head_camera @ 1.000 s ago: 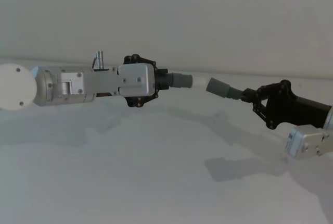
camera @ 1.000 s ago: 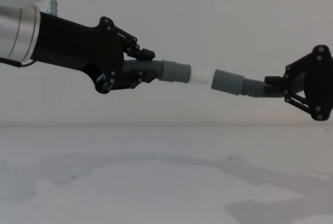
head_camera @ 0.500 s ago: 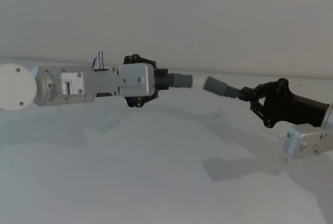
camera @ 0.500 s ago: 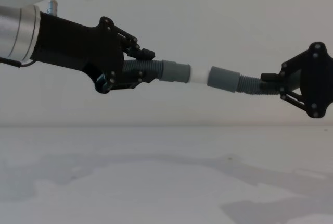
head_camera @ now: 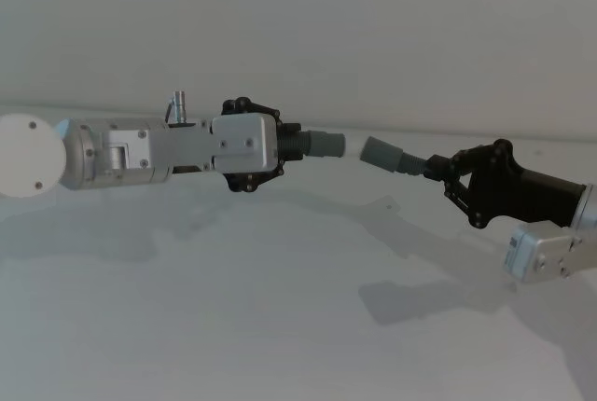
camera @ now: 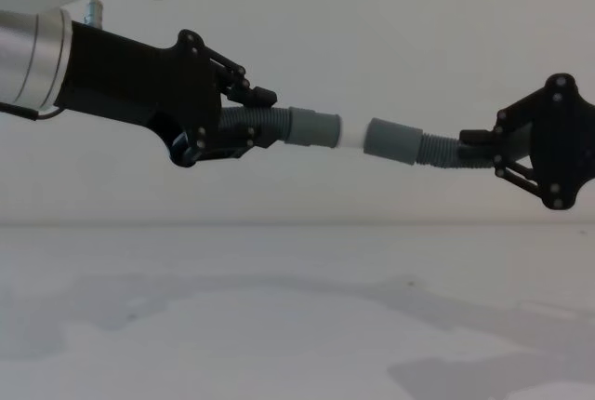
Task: Use both hands to pick up one end of the pipe from the table, align the ends, and insert them.
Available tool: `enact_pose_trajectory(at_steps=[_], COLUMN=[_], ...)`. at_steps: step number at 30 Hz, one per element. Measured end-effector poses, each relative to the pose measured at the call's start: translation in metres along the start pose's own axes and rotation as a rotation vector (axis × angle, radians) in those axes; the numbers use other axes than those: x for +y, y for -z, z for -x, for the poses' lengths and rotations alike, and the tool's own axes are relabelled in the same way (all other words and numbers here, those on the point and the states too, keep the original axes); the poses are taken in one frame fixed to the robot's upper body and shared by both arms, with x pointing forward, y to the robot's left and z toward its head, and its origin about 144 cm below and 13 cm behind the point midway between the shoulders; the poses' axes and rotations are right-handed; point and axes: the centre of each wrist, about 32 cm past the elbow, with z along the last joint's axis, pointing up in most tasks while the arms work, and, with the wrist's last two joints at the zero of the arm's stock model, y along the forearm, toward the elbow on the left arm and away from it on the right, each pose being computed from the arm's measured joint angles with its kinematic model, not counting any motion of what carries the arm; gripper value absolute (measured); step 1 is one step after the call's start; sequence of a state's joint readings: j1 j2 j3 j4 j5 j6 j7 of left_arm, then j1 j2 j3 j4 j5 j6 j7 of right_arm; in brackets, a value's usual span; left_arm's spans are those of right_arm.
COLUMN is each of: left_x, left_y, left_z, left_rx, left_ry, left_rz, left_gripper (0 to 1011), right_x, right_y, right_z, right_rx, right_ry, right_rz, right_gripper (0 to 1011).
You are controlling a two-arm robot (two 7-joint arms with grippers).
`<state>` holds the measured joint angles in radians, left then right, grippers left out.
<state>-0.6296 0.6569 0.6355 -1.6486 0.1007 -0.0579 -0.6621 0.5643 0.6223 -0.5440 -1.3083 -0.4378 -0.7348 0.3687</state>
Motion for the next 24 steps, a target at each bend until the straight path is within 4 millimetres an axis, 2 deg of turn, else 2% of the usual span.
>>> enact_pose_trajectory(at_steps=[24], left_x=[0.0000], left_y=[0.0000], left_z=[0.0000], left_rx=[0.000], left_ry=[0.000], left_rz=[0.000], left_gripper=[300], right_x=[0.0015], right_y=[-0.0008], right_z=[-0.0004], right_rx=[0.000], right_ry=[-0.001], right_rz=[-0.003], right_gripper=[46])
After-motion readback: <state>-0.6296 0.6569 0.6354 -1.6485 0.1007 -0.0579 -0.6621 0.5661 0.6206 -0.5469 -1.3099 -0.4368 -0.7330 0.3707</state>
